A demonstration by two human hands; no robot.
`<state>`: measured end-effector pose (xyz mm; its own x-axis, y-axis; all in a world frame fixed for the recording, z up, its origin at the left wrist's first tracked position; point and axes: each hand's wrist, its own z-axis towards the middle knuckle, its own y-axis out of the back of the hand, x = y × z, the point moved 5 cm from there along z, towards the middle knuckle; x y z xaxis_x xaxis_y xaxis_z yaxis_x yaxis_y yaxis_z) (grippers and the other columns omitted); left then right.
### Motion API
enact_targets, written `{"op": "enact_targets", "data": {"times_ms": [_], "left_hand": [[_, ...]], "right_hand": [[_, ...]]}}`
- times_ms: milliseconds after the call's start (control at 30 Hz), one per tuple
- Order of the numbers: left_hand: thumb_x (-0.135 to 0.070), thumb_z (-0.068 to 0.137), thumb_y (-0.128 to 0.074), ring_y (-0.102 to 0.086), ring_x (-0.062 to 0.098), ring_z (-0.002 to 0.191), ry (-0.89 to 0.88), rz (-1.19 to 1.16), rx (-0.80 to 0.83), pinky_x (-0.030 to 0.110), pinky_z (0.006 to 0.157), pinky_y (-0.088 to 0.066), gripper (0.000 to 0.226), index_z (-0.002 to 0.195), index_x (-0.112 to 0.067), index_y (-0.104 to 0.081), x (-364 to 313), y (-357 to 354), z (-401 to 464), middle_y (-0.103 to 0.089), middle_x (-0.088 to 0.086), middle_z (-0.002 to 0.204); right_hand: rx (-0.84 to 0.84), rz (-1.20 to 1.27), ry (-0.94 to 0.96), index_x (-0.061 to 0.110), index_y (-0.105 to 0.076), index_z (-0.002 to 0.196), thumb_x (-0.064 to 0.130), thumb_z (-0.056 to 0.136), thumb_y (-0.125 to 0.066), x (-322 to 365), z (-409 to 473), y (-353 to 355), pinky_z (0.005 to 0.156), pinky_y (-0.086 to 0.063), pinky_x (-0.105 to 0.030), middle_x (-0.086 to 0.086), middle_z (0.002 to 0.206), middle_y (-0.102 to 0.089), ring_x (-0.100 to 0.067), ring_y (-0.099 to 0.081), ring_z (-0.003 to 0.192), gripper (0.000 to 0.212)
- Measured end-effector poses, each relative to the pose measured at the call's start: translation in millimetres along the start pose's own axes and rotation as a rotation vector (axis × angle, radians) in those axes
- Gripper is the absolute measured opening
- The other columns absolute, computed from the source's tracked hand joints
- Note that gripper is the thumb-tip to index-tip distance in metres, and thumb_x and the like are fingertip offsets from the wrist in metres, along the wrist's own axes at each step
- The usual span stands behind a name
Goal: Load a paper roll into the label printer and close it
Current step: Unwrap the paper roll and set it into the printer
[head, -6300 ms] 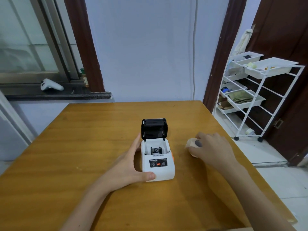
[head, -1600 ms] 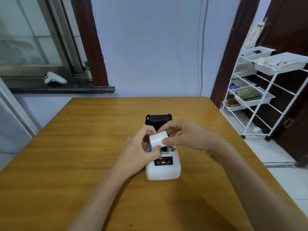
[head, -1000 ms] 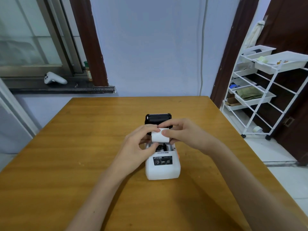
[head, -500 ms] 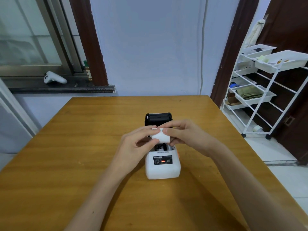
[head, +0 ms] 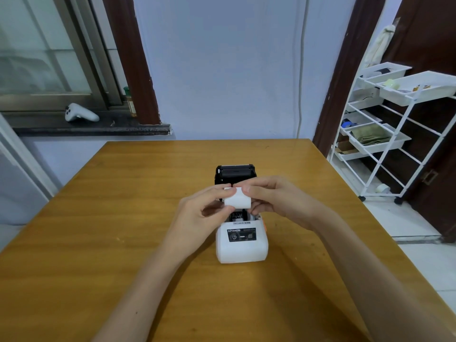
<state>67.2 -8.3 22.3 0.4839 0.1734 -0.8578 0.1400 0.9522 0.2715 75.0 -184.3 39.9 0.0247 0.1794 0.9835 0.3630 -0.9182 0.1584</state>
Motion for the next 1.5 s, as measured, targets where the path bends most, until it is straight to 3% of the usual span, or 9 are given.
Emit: {"op": "enact_targets", "data": {"times_ms": [133,300,533,767,933,1133,1267,1367,1500], "left_hand": [[-0.004,0.084,-0.074,-0.072,0.012,0.098,0.017,0.016,-0.008,0.029,0.086,-0.057,0.043,0.109,-0.039,-0.072,0.8,1.3,-0.8,-0.065,-0.023,0.125],[-0.012,0.086,-0.073,-0.071,0.008,0.085,0.092,0.019,0.001,0.021,0.075,-0.055,0.043,0.108,-0.049,-0.066,-2.0,1.9,-1.2,-0.076,-0.013,0.098],[-0.009,0.08,-0.079,-0.069,0.001,0.095,0.093,0.044,0.066,0.022,0.087,-0.055,0.056,0.114,-0.049,-0.06,-6.3,-1.6,-1.7,-0.067,-0.031,0.111],[-0.011,0.082,-0.077,-0.071,0.014,0.091,0.093,0.034,0.002,0.041,0.086,-0.059,0.042,0.108,-0.041,-0.068,-0.4,0.9,-0.5,-0.073,-0.01,0.1],[-0.005,0.081,-0.076,-0.07,0.012,0.093,0.086,0.01,0.007,0.034,0.089,-0.057,0.053,0.113,-0.045,-0.061,-4.2,-1.6,-1.8,-0.07,-0.006,0.112],[-0.003,0.083,-0.073,-0.063,0.008,0.114,0.016,0.074,0.043,0.026,0.098,-0.051,0.055,0.123,-0.039,-0.061,-5.6,-3.9,-0.9,-0.06,-0.021,0.121],[-0.005,0.083,-0.073,-0.061,0.013,0.119,-0.023,0.053,0.039,0.028,0.098,-0.051,0.043,0.116,-0.032,-0.068,-4.2,-1.9,-0.1,-0.06,-0.021,0.123],[-0.006,0.084,-0.073,-0.061,0.007,0.119,-0.01,0.048,0.025,0.024,0.098,-0.05,0.042,0.113,-0.035,-0.069,-3.0,-0.9,1.1,-0.061,-0.022,0.124],[-0.003,0.082,-0.073,-0.061,0.009,0.116,-0.016,0.078,0.067,0.025,0.098,-0.051,0.04,0.112,-0.029,-0.069,-0.3,-2.5,1.1,-0.064,-0.019,0.117]], "right_hand": [[0.003,-0.007,0.003,0.022,-0.069,0.122,0.019,0.093,-0.064,0.2,-2.3,-0.2,0.086,-0.056,-0.031,-0.032,0.107,-0.066,-0.021,-0.065,0.082,0.03],[0.032,0.14,-0.015,0.013,-0.066,0.126,0.002,0.097,-0.046,-1.8,-4.7,-0.7,0.079,-0.057,-0.028,-0.023,0.099,-0.067,-0.025,-0.065,0.084,0.036],[0.028,0.082,-0.003,0.011,-0.064,0.127,-0.002,0.097,-0.046,-1.4,-7.0,-2.7,0.08,-0.057,-0.027,-0.03,0.121,-0.064,-0.03,-0.061,0.094,0.037],[0.0,0.111,-0.024,0.013,-0.059,0.132,0.019,0.097,-0.056,-3.8,-6.6,-1.9,0.082,-0.057,-0.029,-0.018,0.097,-0.068,-0.024,-0.066,0.086,0.035],[-0.041,-0.092,0.006,0.013,-0.069,0.115,0.02,0.091,-0.067,-0.6,-4.8,-5.9,0.078,-0.056,-0.023,-0.019,0.102,-0.073,-0.014,-0.064,0.078,0.026],[-0.068,-0.147,0.021,0.004,-0.068,0.11,0.013,0.084,-0.074,1.7,-2.5,-6.8,0.071,-0.053,-0.028,-0.025,0.107,-0.07,-0.021,-0.063,0.08,0.028],[-0.083,-0.16,0.028,0.011,-0.069,0.109,0.013,0.082,-0.076,0.2,-2.0,-5.6,0.076,-0.056,-0.03,-0.021,0.106,-0.071,-0.02,-0.066,0.081,0.027],[-0.092,-0.184,0.025,0.013,-0.069,0.11,0.013,0.082,-0.076,0.7,-1.3,-6.4,0.078,-0.057,-0.028,-0.015,0.105,-0.072,-0.018,-0.07,0.086,0.029],[-0.031,-0.261,0.027,0.008,-0.066,0.112,0.007,0.084,-0.073,5.1,-0.5,-9.3,0.066,-0.053,-0.015,-0.001,0.092,-0.072,0.0,-0.067,0.076,0.029]]}}
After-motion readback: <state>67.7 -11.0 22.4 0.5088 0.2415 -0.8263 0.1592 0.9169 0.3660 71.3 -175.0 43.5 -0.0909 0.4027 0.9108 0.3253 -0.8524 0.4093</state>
